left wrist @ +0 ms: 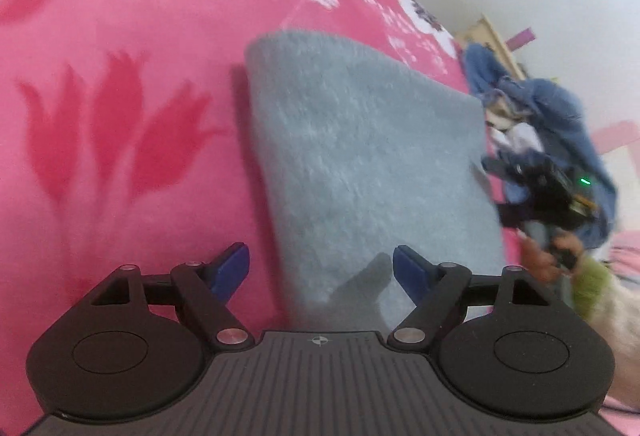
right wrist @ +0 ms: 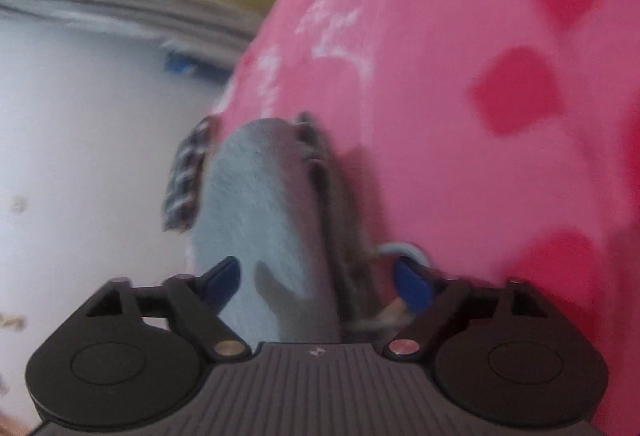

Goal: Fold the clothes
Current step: 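Grasp the folded sweatshirt with both grippers and lift it, then carry the folded sweatshirt with both grippers onto the plaid shirt stack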

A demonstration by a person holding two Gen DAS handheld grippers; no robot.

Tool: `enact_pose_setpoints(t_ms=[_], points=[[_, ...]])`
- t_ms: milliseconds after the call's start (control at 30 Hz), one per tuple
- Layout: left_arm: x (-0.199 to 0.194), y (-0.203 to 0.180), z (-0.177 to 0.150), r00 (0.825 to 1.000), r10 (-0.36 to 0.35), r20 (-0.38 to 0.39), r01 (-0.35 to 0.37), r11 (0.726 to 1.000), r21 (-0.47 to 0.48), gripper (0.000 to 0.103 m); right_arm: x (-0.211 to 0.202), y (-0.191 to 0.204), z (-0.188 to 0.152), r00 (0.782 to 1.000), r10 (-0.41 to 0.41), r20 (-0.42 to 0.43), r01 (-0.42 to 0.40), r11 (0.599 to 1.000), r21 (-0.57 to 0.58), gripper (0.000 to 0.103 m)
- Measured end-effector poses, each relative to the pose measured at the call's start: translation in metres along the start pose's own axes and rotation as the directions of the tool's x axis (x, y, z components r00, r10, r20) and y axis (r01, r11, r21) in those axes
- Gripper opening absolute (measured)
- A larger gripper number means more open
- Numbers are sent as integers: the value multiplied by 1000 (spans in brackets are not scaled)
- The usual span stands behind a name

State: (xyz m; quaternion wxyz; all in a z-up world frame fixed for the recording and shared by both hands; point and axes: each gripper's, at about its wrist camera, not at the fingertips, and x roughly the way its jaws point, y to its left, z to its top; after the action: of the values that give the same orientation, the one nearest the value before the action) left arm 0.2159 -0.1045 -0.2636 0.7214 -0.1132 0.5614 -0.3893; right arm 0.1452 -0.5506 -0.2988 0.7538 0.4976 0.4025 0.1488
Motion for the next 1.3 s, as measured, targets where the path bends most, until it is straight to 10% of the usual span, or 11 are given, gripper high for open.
enact_pose_setpoints(t_ms=[267, 433, 800, 1067, 1300], points=[[11, 23, 5, 992, -113, 52, 120, 981, -153, 70, 66, 20, 23, 976, 48, -211, -68, 994, -88, 81], [4, 21, 10, 985, -160, 68, 170, 965, -198, 55, 52, 38, 14, 979, 35, -202, -56, 993, -101, 53], [-54, 12, 11, 954, -225, 198, 265, 941, -208, 52, 49, 126, 17, 980, 66, -185, -100, 978, -180, 50], [-164, 53, 69, 924, -85, 373, 187, 951, -246, 52, 159, 210, 35, 975, 192, -113, -200, 978, -62, 50], [-263, 103, 203, 908, 141, 394, -39, 966, -257, 52, 281, 281, 49, 952, 305, -14, -303, 948, 96, 50]])
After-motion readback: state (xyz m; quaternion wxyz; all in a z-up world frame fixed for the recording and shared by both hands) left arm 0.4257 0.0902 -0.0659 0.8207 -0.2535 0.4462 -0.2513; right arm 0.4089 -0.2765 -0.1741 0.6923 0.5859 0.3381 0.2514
